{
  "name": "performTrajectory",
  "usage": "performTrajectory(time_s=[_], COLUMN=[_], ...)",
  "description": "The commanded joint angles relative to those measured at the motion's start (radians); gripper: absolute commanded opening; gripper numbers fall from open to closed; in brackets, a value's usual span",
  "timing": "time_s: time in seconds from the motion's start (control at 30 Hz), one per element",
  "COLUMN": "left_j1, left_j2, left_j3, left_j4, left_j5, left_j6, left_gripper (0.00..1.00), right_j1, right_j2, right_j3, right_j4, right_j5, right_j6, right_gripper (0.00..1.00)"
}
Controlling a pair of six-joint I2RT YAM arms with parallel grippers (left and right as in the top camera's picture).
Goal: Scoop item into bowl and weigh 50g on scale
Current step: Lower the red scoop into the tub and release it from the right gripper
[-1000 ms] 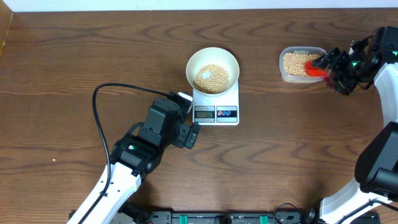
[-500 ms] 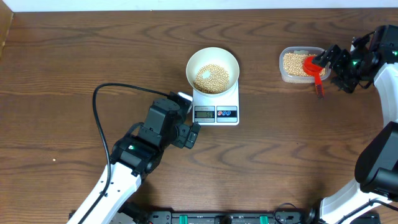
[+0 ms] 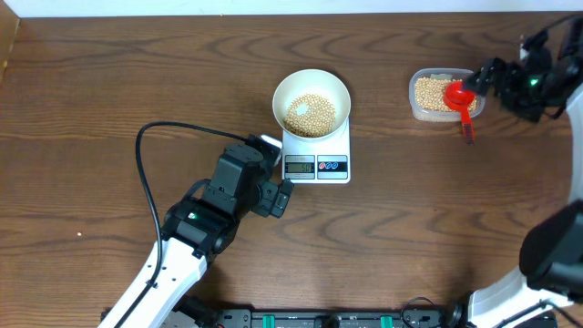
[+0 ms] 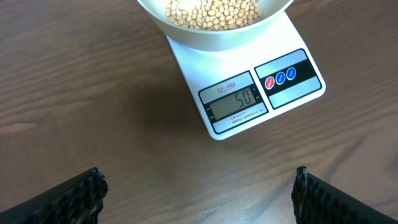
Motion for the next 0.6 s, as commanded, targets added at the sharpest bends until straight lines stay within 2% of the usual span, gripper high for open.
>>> performTrajectory(time_s=[0.0,0.27,0.57], left_j1=[0.004,0.004,0.004], left_j2=[0.004,0.004,0.004], left_j3=[0.011,0.011,0.011], left_j4=[0.000,0.001,0.000], left_j5=[-0.005,-0.005,-0.005], left_j6=[0.006,0.006,0.006], left_gripper=[0.97,0.97,0.97], right_j1=[0.022,0.022,0.021], right_j2=[-0.122,-0.346,-0.461], right_j3=[0.091,0.107,0.107], right_j4=[-0.053,-0.147,-0.283], right_j5=[0.000,0.094,0.135], right_j6=[-0.176,-0.193,-0.193], right_gripper=[0.99,0.99,0.99])
